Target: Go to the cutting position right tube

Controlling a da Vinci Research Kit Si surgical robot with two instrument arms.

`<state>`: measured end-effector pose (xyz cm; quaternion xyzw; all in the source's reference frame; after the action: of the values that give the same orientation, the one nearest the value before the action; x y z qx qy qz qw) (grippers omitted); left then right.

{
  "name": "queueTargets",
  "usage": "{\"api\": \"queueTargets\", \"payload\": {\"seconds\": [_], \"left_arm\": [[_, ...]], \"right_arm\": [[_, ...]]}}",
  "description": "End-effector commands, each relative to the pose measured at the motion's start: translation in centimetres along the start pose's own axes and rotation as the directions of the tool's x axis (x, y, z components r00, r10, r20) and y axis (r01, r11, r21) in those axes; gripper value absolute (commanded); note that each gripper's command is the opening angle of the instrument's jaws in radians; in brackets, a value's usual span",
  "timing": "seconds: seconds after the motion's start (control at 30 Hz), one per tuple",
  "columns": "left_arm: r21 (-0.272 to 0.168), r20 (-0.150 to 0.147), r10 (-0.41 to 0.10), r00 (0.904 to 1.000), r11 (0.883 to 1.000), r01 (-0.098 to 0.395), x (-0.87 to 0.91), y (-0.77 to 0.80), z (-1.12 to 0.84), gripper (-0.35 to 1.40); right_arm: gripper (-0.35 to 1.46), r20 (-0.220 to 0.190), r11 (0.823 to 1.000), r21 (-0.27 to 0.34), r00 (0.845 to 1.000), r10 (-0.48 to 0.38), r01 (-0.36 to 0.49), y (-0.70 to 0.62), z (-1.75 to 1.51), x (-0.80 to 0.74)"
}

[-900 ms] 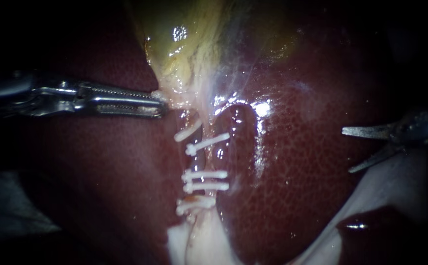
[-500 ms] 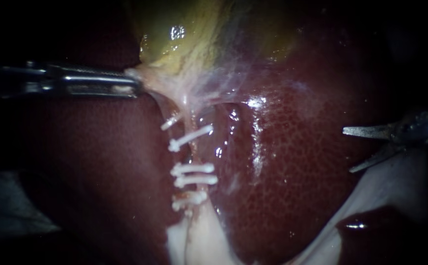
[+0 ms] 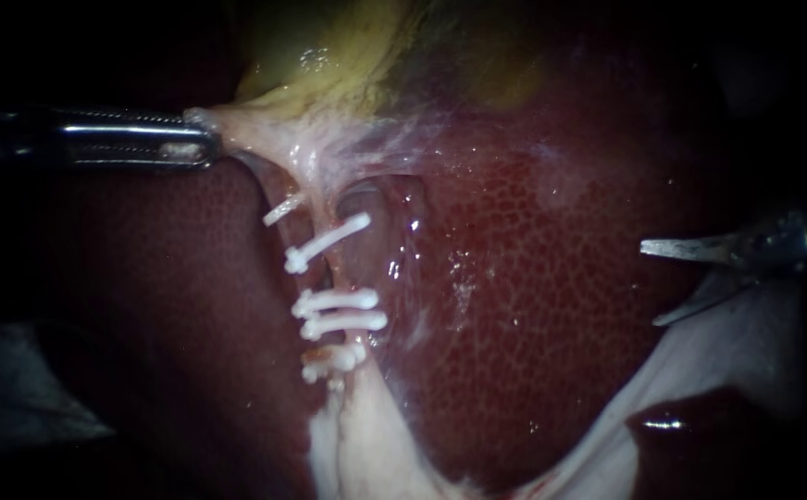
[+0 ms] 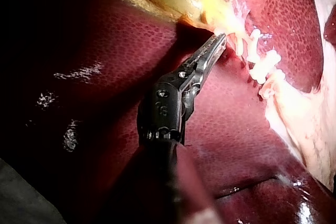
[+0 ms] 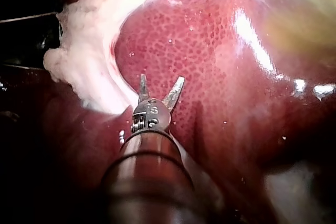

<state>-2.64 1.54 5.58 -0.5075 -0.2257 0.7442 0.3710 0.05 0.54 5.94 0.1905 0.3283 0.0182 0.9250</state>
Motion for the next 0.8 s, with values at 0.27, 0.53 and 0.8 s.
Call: {"api": "queueTargets", "payload": {"seconds": [0.27,0.53,0.8], "left_arm": [[0.003,-0.001,0.003,1.0000,1.000,-0.003,-0.05,-0.01,0.04,-0.35],[0.010,-0.003,0.004,1.0000,1.000,-0.004,-0.07,0.00,0.09,-0.35],[0.008,-0.002,0.004,1.0000,1.000,-0.004,-0.07,0.01,0.10,-0.35]], "right_arm": [[1.40,-0.169,0.990,0.104,0.979,0.112,-0.095,-0.05,0.39,0.55],[1.44,-0.218,0.968,0.178,0.952,0.215,-0.178,-0.05,0.84,0.98],[1.44,-0.211,0.946,0.226,0.936,0.282,-0.233,-0.06,1.50,1.10]]}}
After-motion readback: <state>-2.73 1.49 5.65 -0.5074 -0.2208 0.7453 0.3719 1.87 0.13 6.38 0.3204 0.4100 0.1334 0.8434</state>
